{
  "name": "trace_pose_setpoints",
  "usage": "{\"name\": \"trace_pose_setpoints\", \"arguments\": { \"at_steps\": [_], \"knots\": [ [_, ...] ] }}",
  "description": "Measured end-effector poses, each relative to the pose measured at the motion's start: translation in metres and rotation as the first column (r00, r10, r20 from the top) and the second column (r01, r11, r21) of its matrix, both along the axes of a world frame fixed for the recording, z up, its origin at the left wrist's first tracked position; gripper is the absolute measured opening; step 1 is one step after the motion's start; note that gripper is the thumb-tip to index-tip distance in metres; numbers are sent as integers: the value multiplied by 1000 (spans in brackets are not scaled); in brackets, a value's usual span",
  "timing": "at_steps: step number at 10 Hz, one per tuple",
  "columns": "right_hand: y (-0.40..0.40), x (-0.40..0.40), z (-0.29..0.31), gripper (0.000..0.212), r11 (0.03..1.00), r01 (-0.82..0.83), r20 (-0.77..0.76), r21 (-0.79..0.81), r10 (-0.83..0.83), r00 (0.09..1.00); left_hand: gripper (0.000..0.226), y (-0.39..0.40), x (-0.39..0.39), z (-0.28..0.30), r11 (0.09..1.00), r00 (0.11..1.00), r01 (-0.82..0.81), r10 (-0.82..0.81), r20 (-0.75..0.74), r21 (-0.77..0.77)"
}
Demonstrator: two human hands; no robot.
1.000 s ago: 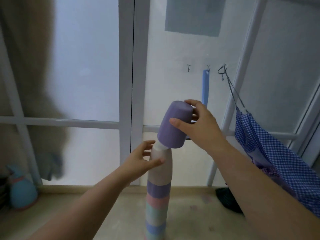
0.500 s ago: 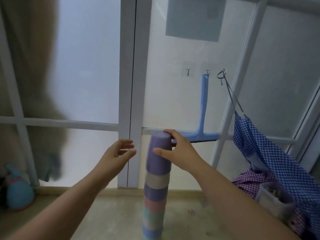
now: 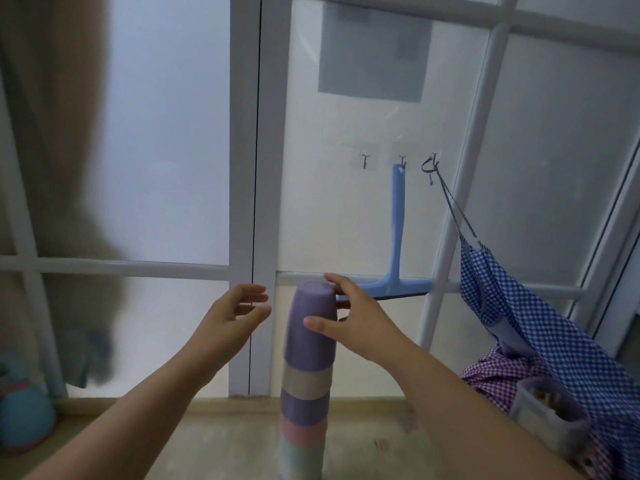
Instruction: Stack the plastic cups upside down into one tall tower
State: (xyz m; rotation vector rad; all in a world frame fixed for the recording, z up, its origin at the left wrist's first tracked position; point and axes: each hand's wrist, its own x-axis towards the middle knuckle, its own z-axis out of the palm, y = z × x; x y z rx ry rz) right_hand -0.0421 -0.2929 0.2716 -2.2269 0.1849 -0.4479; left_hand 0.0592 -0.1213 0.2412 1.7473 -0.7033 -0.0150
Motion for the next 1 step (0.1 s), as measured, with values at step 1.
{"name": "trace_pose_setpoints", "arguments": {
  "at_steps": [1],
  "knots": [
    [-7,-7,8,81,999,37,87,40,-40,995,26,1,-2,8,1000,1000,-20,20,13,4]
  ]
}}
